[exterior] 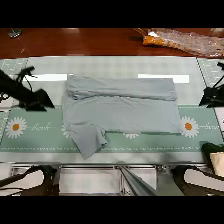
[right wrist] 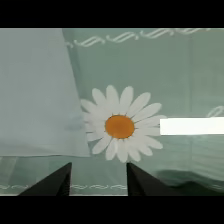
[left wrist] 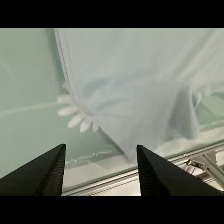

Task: Fold the shirts.

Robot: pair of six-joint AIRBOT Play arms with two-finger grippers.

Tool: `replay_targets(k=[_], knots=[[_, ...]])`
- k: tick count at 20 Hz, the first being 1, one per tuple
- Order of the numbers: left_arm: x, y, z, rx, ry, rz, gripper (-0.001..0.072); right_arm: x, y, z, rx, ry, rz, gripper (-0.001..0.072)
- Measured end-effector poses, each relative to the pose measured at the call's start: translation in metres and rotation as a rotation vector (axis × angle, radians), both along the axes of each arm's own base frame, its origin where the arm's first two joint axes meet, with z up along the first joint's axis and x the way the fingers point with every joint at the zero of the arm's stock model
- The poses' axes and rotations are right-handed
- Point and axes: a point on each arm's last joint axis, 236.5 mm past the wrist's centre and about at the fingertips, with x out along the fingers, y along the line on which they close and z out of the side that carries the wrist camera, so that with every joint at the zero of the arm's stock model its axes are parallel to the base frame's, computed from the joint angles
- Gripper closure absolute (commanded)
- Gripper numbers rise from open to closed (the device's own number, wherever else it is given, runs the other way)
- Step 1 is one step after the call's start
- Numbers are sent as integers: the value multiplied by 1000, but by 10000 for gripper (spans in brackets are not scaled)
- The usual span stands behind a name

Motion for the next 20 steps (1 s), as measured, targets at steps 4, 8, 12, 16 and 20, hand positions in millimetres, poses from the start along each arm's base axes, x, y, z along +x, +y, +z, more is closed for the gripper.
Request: replay_targets(k=[4,8,12,16,20], knots=[[-67,-20,-52,-57,110,26,185,-17,18,-24,96,-22,-22,280],[-86,-40,-84,-112,103,100,187,-18,25,-30,128,-45,-29,281],[-74,-56,-94,-173,38,191,292,-18,27,-32,139,-52,-29,282],[-57,-64,-104,-183,-22,267,497,-20,29,-32,148,-48,-28,282],[-51,-73,-115,-184,-46,278,689,-23,30,-32,152,-34,-24,279]])
